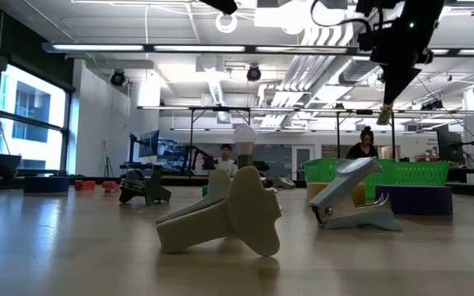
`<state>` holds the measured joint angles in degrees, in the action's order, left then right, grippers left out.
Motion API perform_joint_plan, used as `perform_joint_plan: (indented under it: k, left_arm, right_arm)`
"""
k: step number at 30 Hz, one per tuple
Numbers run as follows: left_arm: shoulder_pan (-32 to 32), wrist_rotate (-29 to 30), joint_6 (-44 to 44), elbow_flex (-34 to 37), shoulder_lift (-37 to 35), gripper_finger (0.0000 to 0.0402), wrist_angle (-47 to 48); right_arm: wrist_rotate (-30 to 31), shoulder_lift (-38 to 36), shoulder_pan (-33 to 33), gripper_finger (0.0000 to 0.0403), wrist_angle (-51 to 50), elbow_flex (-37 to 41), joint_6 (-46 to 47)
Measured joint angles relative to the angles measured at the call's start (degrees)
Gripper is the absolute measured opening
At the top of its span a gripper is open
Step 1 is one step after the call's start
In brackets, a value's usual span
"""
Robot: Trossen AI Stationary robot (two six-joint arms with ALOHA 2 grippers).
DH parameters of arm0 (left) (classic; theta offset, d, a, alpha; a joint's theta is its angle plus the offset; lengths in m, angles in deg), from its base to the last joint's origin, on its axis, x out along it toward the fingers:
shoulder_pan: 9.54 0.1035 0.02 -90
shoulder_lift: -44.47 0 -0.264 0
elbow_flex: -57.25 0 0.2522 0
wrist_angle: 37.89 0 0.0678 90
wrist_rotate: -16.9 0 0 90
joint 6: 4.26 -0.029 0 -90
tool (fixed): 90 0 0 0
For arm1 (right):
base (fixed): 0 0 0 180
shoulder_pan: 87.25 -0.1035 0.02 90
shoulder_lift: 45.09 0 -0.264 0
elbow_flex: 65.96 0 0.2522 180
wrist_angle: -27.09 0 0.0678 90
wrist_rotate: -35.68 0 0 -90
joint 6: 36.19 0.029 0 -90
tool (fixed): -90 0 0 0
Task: Pick and place Stapler, Stapler remover, tape
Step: Put the yellow stapler into the right green basket, then put the black staple remover into the left green basket
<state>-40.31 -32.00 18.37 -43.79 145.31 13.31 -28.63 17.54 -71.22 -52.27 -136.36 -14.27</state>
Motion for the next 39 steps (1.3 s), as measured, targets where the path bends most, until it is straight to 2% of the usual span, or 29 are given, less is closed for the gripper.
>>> perform_joint_plan:
  k: [5, 9, 12, 20, 22, 24, 28, 31, 33, 35, 39]
  left_arm:
    - [0.0, -4.5, 1.9, 0.0, 0.0, 0.0237, 0.0]
    - [0.0, -6.0, 2.3, 0.0, 0.0, 0.0237, 0.1]
    - [0.0, -6.1, 2.3, 0.0, 0.0, 0.0237, 0.0]
    - [0.0, -4.1, 1.7, 0.0, 0.0, 0.0237, 0.1]
    - [0.0, -4.2, 1.2, 0.0, 0.0, 0.0237, 0.1]
    - [0.0, -4.7, 0.2, 0.0, 0.0, 0.0237, 0.1]
    - [0.0, -4.5, -0.3, 0.0, 0.0, 0.0237, 0.4]
    - [0.0, -3.7, -0.3, 0.0, 0.0, 0.0237, 2.0]
    - [0.0, -3.5, 0.6, 0.0, 0.0, 0.0237, 4.4]
    - [0.0, -3.5, 2.9, 0.0, 0.0, 0.0237, 7.6]
    - [0.0, -3.1, 6.5, 0.0, 0.3, 0.0237, 18.3]
  right_arm:
    - [-8.1, 0.0, 6.8, 0.0001, 4.7, 6.1, -4.7]
    - [-6.2, 0.0, 10.6, 0.0016, 11.5, 12.2, -9.6]
    - [-8.8, 0.0, 11.5, 0.0042, 16.4, 14.6, -11.9]
    - [-13.3, 0.0, 10.2, 0.0128, 19.4, 12.2, -13.0]
    - [-16.1, 0.0, 9.7, 0.0143, 19.3, 10.8, -13.1]
    - [-21.4, 0.0, 8.7, 0.0156, 20.7, 9.7, -14.4]
    - [-36.3, 0.0, 5.5, 0.017, 26.6, 9.6, -20.3]
    - [-44.7, 0.0, 1.1, 0.0171, 31.4, 9.6, -24.6]
    - [-47.0, 0.0, -2.6, 0.017, 33.9, 9.6, -27.0]
    - [-46.9, 0.0, -6.4, 0.0167, 36.2, 9.6, -29.4]
    - [-42.6, 0.0, -12.8, 0.0166, 39.4, 9.6, -31.1]
